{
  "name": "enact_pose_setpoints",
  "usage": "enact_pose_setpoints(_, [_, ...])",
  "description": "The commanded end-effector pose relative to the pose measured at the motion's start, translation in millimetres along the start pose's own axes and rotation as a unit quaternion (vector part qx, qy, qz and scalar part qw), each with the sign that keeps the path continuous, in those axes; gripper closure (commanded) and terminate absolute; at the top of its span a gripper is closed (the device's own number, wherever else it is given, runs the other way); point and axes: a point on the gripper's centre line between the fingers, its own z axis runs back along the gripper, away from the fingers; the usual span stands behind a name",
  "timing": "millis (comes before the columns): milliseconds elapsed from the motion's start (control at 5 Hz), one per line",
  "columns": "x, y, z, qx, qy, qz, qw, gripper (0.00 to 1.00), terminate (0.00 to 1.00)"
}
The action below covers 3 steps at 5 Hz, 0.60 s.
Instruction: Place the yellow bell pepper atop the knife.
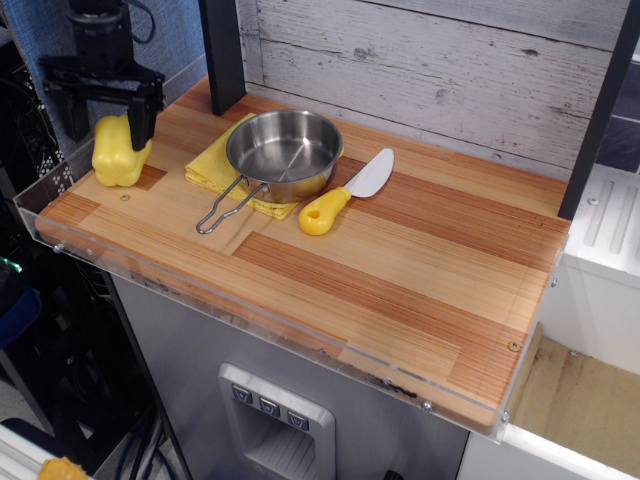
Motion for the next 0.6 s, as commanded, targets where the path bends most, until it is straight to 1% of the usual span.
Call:
enact_pose_setpoints(0, [0.0,-4.9,10.1,0.02,-0.02,-0.002,0.9996,1.0,0.0])
enact_pose_setpoints(200, [-2.1,-7.6,12.5,0.024,-0.023,-0.005,0.9994,1.0,0.0])
enact_pose_setpoints(400, [-9.0,-6.8,38.9,0.016,-0.051,0.006,0.9986,1.0,0.0])
